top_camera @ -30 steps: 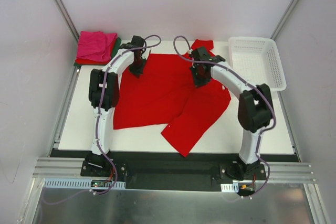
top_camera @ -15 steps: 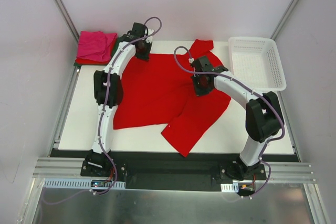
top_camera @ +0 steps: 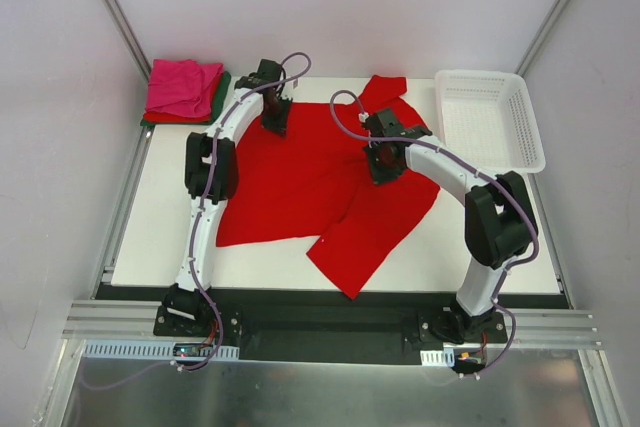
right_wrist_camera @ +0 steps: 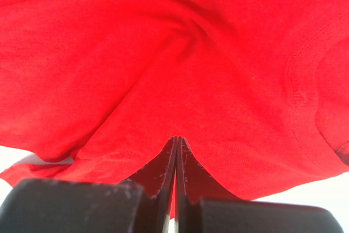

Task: Fold and stack the t-shirts
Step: Flatten out the tshirt

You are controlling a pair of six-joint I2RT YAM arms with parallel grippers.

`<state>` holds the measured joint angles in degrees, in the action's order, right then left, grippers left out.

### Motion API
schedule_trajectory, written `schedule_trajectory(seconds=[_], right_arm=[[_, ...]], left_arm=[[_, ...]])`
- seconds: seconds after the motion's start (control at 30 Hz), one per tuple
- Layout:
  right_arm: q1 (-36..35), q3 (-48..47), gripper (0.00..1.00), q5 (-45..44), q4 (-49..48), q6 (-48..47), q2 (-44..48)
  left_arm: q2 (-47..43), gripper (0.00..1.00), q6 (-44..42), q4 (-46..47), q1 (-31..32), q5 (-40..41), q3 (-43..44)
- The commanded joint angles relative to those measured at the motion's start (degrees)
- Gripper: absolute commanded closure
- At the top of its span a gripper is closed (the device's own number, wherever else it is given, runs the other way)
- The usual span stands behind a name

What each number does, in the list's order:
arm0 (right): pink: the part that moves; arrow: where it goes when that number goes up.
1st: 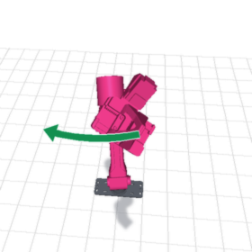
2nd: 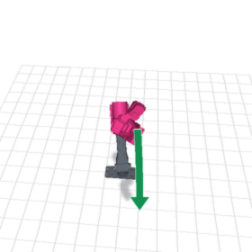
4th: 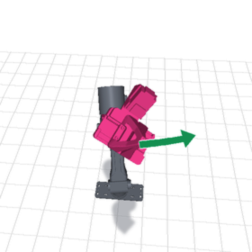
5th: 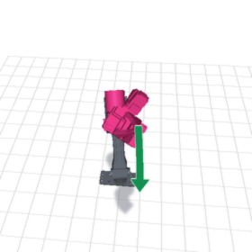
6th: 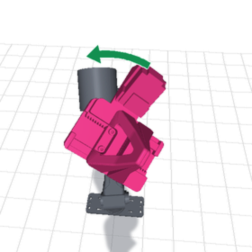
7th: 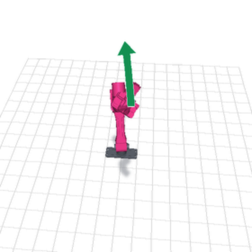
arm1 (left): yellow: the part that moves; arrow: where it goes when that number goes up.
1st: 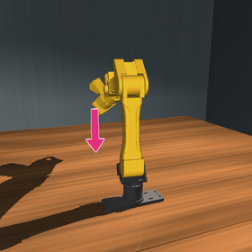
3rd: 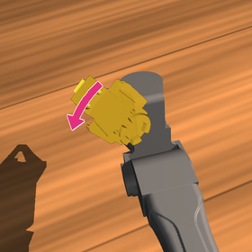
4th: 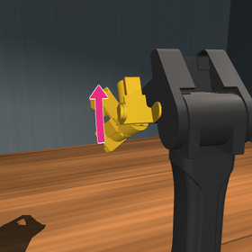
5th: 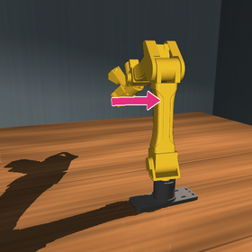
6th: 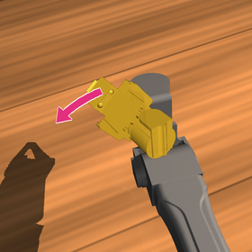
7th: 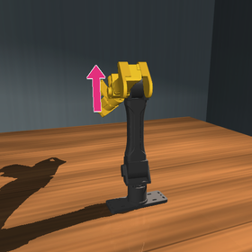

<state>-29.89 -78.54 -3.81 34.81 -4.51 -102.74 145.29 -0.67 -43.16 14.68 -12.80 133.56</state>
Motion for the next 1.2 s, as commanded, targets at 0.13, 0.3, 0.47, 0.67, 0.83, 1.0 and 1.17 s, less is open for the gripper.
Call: schedule_trajectory(seconds=[0.13,0.3,0.47,0.67,0.83,1.0,1.17], right_arm=[[-0.1,-2.6,0.99,-0.1,0.0,0.3,-0.3],[0.0,-2.0,0.99,-0.3,0.6,0.4,0.7],[0.0,-1.6,0.99,-0.3,1.1,0.5,1.7],[-0.1,-0.7,0.99,-0.3,1.5,0.6,2.4],[-0.2,0.5,0.99,0.2,1.7,1.1,2.5],[-0.2,3.5,0.99,1.3,-1.1,2.2,1.1],[-0.2,5.0,0.99,7.1,-7.7,3.9,-2.5]], left_arm=[[3.9,0.99,0.5,-7.7,-0.1,7.5,6.6],[4.4,0.95,-0.7,-9.2,-0.1,12.5,7.4],[5.3,0.95,-1.7,-10.9,-1.1,17.9,7.3],[5.6,0.95,-2.9,-11.2,-2.5,22.2,8.1],[6.0,0.96,-3.4,-11.2,-3.5,23.7,8.7],[5.9,0.98,-3.7,-11.1,-3.5,23.4,8.7],[5.3,1.00,-4.0,-10.7,-3.3,22.0,8.6]])
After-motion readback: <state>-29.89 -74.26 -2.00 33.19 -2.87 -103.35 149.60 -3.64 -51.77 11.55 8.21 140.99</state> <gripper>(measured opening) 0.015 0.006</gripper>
